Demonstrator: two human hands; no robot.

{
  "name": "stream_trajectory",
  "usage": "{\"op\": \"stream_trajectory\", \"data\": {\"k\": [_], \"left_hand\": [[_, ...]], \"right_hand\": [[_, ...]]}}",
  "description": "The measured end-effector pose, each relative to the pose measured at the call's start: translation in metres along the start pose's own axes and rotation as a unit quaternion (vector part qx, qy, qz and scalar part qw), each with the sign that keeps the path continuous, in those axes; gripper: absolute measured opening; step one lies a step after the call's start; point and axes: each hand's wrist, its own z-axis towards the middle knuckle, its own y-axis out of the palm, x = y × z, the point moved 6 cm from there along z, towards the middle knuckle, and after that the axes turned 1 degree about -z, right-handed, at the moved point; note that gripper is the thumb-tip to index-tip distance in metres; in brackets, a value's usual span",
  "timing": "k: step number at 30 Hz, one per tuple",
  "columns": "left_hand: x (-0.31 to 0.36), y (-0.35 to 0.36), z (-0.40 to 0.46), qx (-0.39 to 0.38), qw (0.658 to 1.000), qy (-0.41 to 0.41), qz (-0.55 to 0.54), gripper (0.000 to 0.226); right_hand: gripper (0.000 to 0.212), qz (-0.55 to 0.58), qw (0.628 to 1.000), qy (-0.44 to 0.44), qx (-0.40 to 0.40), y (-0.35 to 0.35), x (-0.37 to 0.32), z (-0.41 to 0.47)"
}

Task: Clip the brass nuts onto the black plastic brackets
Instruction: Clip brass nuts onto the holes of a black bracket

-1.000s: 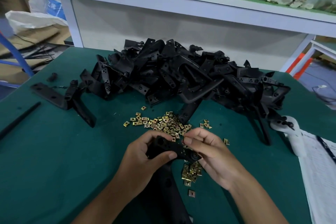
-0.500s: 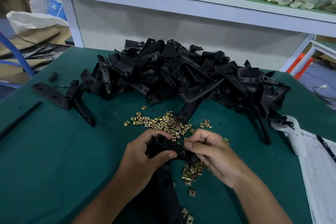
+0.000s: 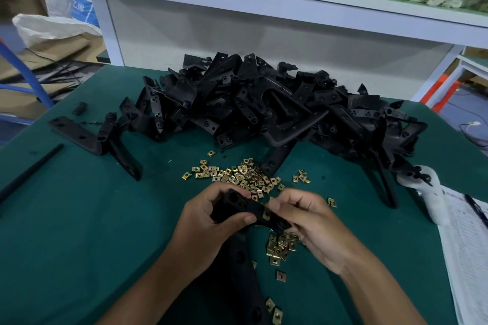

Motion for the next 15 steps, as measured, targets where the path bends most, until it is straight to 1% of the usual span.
{"op": "stream_trajectory", "data": {"k": [3, 5, 7, 9, 10, 15], "left_hand": [[0.001, -0.003, 0.001, 0.017, 1.0, 0.002, -0.018, 0.033], [0.001, -0.003, 0.001, 0.016, 1.0, 0.002, -0.026, 0.031], [0.001, 0.0, 0.0, 0.001, 0.999, -0.004, -0.036, 0.029], [0.001, 0.004, -0.001, -0.02, 0.999, -0.007, -0.027, 0.029], [0.0, 0.007, -0.002, -0.03, 0.999, -0.01, -0.017, 0.03], [0.001, 0.009, -0.003, -0.041, 0.999, 0.0, 0.03, 0.031]], "right_hand": [[0.028, 0.008, 1.0, 0.009, 0.001, -0.005, 0.004, 0.001], [0.029, 0.019, 1.0, 0.006, -0.009, -0.008, 0.007, 0.004], [0.031, 0.101, 0.994, 0.006, -0.029, -0.007, 0.007, 0.006], [0.039, 0.212, 0.976, 0.021, -0.044, -0.007, 0.008, 0.008], [0.042, 0.248, 0.967, 0.03, -0.043, -0.008, 0.01, 0.009], [0.052, 0.335, 0.94, 0.038, -0.054, -0.01, 0.013, 0.014]]}}
